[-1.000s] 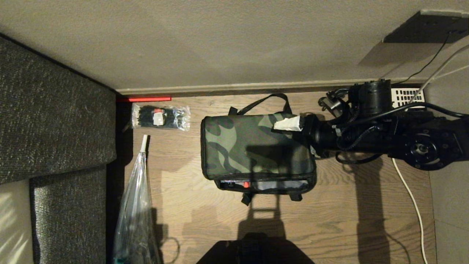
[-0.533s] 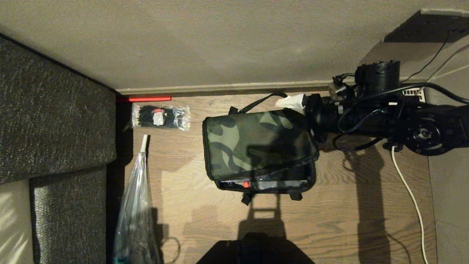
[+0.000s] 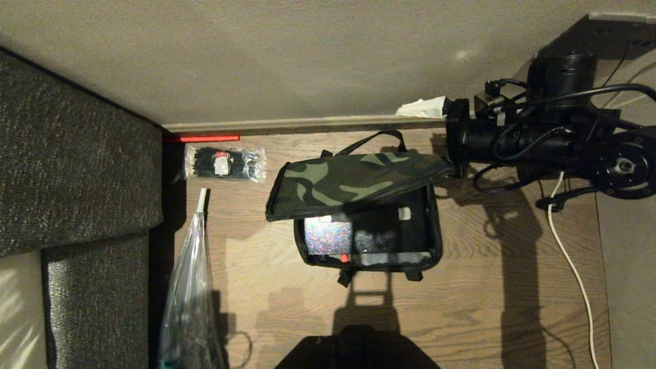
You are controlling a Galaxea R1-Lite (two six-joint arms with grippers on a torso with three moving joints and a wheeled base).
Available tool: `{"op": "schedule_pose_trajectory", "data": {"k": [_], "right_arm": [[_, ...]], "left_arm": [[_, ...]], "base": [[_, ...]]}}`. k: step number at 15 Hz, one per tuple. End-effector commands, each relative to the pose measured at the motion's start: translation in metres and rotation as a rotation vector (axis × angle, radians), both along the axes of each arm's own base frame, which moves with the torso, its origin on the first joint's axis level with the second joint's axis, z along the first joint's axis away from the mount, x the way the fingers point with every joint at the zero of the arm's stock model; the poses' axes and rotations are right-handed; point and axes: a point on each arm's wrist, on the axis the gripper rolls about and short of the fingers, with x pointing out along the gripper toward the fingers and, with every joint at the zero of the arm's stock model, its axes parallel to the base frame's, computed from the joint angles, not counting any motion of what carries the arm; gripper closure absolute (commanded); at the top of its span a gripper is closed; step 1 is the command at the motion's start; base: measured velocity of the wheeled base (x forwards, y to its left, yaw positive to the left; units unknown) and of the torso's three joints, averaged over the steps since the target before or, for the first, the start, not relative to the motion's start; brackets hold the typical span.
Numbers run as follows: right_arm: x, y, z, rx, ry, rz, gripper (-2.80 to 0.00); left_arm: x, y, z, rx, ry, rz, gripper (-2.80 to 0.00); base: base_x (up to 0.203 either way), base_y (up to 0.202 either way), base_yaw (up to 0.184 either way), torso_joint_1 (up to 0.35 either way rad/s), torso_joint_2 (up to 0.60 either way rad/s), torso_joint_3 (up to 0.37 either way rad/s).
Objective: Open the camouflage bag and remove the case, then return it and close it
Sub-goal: Open the top of the storage box, then grip the handle
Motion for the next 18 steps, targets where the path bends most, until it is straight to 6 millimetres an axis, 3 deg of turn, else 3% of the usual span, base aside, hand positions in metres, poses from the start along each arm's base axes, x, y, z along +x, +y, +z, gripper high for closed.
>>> {"op": "schedule_pose_trajectory", "data": {"k": [1, 6, 10, 13, 16, 17, 18], "right_arm": [[0.0, -0.007, 0.012, 0.031, -0.064, -0.002, -2.8], [0.002, -0.021, 0.026, 0.067, -0.18, -0.012, -2.8], [0.001, -0.023, 0.023, 0.047, -0.19, -0.017, -2.8], [-0.007, -0.027, -0.008, -0.067, -0.173, -0.016, -2.8], [-0.037, -0.039, -0.05, -0.228, -0.14, -0.014, -2.8], [-0.054, -0.045, -0.053, -0.252, -0.145, -0.025, -1.31], [-0.067, -0.05, -0.052, -0.264, -0.161, -0.037, 0.0]], "left_arm": [[0.0, 0.0, -0.001, 0.0, 0.003, 0.002, 0.0], [0.0, 0.0, -0.001, 0.0, 0.001, 0.001, 0.0], [0.0, 0.0, -0.001, 0.0, 0.003, 0.001, 0.0], [0.0, 0.0, -0.001, 0.0, 0.003, 0.001, 0.0], [0.0, 0.0, -0.001, 0.0, 0.003, 0.001, 0.0], [0.0, 0.0, -0.001, 0.0, 0.003, 0.002, 0.0], [0.0, 0.0, -0.001, 0.0, 0.003, 0.001, 0.0]], "base": [[0.0, 0.0, 0.0, 0.0, 0.0, 0.0], [0.0, 0.0, 0.0, 0.0, 0.0, 0.0], [0.0, 0.0, 0.0, 0.0, 0.0, 0.0], [0.0, 0.0, 0.0, 0.0, 0.0, 0.0], [0.0, 0.0, 0.0, 0.0, 0.0, 0.0], [0.0, 0.0, 0.0, 0.0, 0.0, 0.0], [0.0, 0.0, 0.0, 0.0, 0.0, 0.0]]}}
